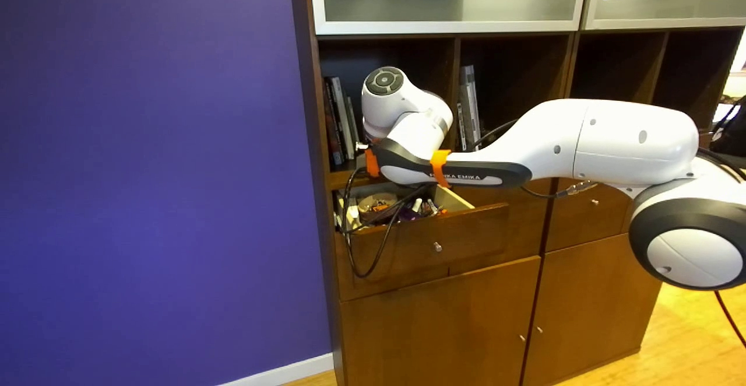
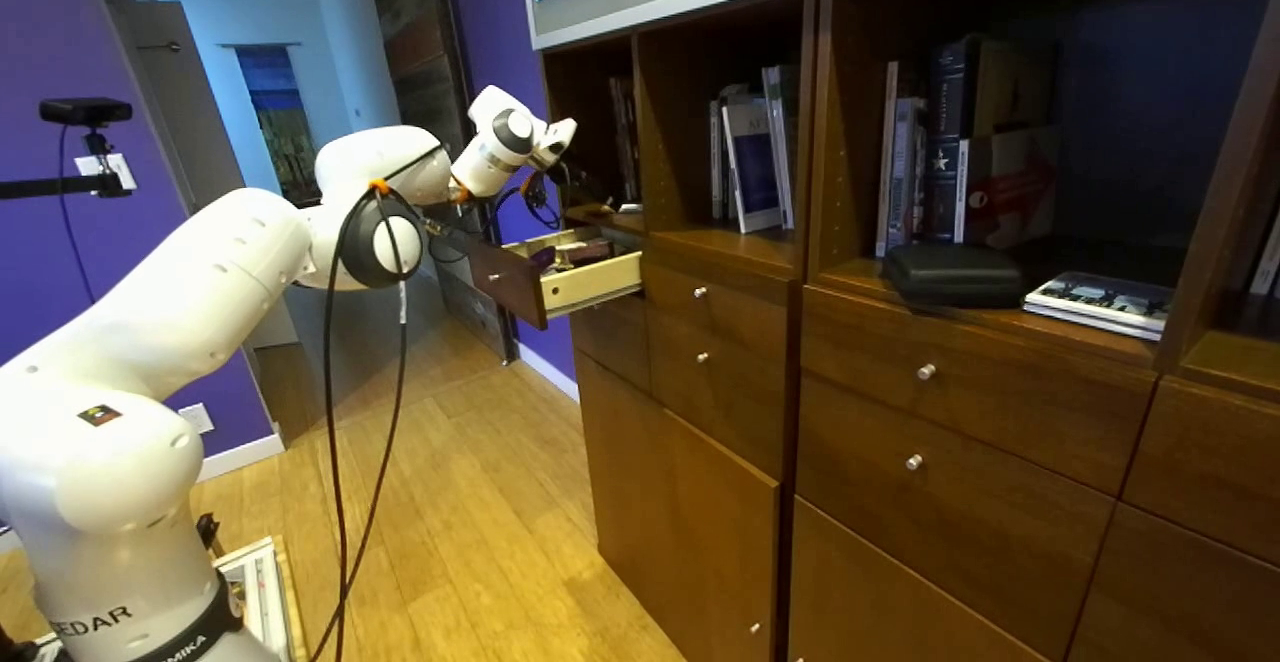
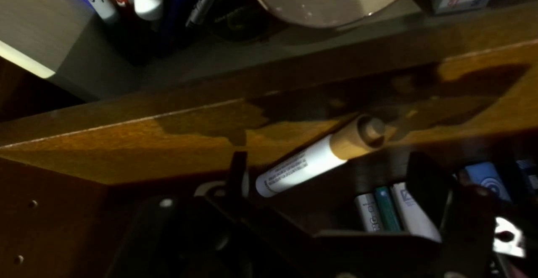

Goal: Put the white marker inside the drawer

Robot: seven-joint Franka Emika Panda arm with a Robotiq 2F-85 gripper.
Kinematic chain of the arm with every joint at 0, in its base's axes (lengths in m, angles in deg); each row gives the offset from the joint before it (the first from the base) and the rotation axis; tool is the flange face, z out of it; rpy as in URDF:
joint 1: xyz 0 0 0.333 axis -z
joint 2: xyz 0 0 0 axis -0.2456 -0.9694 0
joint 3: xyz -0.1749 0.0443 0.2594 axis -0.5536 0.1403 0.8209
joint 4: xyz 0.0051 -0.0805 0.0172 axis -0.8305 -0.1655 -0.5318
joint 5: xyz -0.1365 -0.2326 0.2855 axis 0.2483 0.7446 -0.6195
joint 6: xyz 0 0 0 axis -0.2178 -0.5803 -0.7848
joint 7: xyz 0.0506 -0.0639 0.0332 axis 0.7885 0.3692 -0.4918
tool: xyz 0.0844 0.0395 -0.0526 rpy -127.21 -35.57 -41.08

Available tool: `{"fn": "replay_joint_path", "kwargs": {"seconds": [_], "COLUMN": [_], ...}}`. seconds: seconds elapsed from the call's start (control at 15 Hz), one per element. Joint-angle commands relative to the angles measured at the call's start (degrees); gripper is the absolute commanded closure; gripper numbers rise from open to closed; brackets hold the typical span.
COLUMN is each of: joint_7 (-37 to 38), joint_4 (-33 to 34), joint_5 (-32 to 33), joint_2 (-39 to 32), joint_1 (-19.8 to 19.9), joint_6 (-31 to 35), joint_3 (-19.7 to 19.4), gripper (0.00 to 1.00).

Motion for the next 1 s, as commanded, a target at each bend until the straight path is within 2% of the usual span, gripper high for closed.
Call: {"fn": "replay_joint_path", "kwargs": {"seconds": [0.0, 0.4, 0.47, 0.6, 0.67, 0.73, 0.93], "joint_7": [1.54, 0.58, -1.99, -2.76, -1.81, -2.24, -4.14], "joint_4": [2.45, 1.91, 9.05, 10.10, 4.30, 4.82, 4.89], "joint_5": [0.93, -0.70, -4.02, -6.58, -7.89, -9.39, -13.57], "joint_2": [-2.03, -1.01, -4.79, -4.64, -0.93, -0.93, 0.24], "joint_1": [-0.86, -0.74, -0.85, -0.62, -0.91, -0.85, -0.39], "joint_6": [-0.02, -3.37, -6.44, -8.62, -7.01, -7.49, -7.51], "joint_3": [-1.77, -1.30, -2.47, -2.42, -2.62, -2.61, -1.32], "gripper": [0.35, 0.77, 0.85, 0.99, 0.99, 0.95, 0.95]}}
